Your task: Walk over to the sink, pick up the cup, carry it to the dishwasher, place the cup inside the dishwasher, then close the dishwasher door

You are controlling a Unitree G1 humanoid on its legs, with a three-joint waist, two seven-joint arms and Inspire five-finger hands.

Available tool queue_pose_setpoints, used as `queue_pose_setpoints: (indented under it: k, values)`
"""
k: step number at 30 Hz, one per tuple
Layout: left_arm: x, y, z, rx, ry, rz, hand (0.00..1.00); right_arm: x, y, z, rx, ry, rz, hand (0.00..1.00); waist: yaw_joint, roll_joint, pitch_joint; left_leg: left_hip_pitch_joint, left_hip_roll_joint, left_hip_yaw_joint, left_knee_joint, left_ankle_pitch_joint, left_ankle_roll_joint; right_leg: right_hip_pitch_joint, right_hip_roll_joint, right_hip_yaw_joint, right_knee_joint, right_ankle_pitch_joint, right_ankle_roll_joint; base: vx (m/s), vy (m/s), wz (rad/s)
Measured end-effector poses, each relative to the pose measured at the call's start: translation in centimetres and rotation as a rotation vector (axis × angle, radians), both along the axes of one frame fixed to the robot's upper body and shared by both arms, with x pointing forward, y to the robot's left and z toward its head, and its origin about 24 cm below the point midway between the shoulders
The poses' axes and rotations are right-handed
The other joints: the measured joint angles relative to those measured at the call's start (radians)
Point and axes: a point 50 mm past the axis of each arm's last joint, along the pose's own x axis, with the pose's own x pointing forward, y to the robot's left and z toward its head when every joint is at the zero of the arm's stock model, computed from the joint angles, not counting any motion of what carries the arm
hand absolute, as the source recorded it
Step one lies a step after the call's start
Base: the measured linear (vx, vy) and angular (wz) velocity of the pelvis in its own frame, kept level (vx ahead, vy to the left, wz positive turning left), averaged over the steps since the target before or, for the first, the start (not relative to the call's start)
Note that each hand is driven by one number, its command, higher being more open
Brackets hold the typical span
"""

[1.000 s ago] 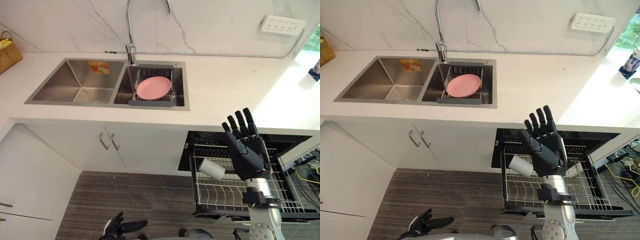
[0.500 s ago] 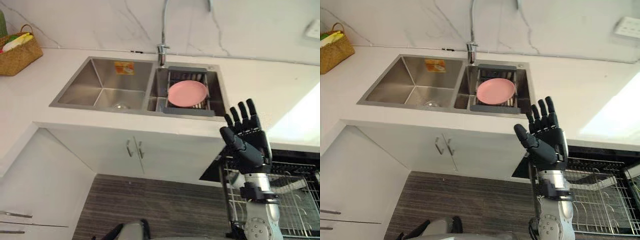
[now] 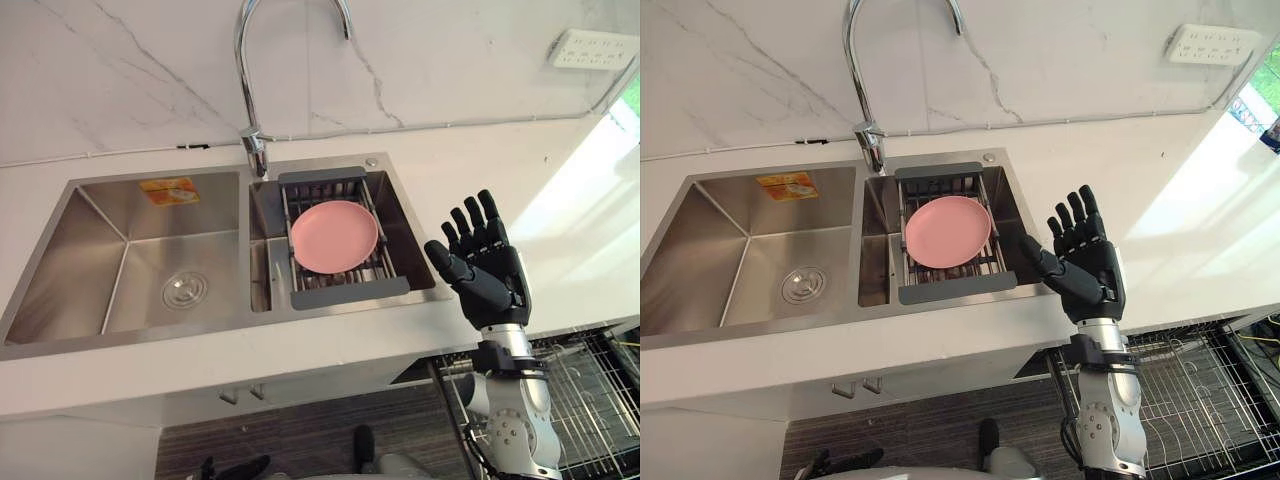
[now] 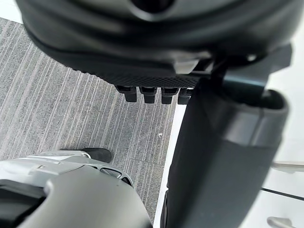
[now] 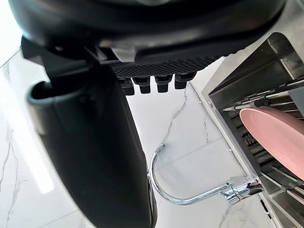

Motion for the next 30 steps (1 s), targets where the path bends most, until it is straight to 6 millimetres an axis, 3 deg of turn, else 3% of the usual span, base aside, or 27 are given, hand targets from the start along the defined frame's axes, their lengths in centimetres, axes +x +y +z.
queue_pose_setpoints:
  k: [10,13,18,24,26,30]
  values:
    - [0.0,0.1,0.0,-0.003,0.0,-0.001,1.0,0.0,-0.2,0.1,-0.013,0.003,0.001,1.0,0.004,0.001,0.0,-0.015,0.001,-0.032,0.004,0.002,-0.002,-0.002,-0.006,-0.032,0.0,-0.027,-0.003,0.0,-0.003,0.09]
    - [0.3,0.0,0.0,-0.01,-0.005,-0.017,1.0,-0.1,-0.8,0.9,-0.092,-0.002,-0.007,1.0,0.017,0.002,-0.003,-0.035,0.003,-0.047,0.005,0.01,-0.008,-0.015,-0.007,-0.054,0.0,-0.035,-0.01,0.02,-0.025,0.16]
    - [0.4,0.0,-0.1,-0.022,0.003,-0.054,1.0,1.6,-1.4,4.9,-0.484,-0.078,0.013,1.0,0.025,0.003,-0.018,-0.03,0.007,-0.033,0.006,0.028,-0.007,-0.015,0.002,-0.039,0.001,-0.016,-0.012,0.04,-0.02,-0.12]
    - [-0.4,-0.1,-0.4,-0.025,0.05,-0.07,1.0,1.9,-1.4,7.5,-0.922,-0.118,-0.06,1.0,0.014,-0.001,-0.066,-0.007,-0.009,-0.037,0.007,0.037,-0.004,-0.013,-0.001,-0.013,0.003,0.005,-0.013,0.0,0.025,-0.34]
    - [-0.5,0.2,-0.4,-0.016,0.06,-0.078,1.0,2.1,-0.9,8.5,-1.073,-0.149,-0.079,1.0,-0.001,-0.009,-0.073,-0.004,-0.017,-0.041,-0.001,0.037,-0.004,-0.016,-0.008,-0.01,0.0,0.01,-0.011,-0.11,0.068,-0.04]
    - [-0.8,0.7,-0.3,-0.007,0.077,-0.078,1.0,2.7,0.8,9.4,-1.309,-0.194,-0.034,1.0,0.0,-0.033,-0.089,-0.002,-0.017,-0.056,-0.038,0.039,0.0,-0.03,-0.013,-0.05,0.0,-0.013,-0.017,-0.14,0.015,0.12]
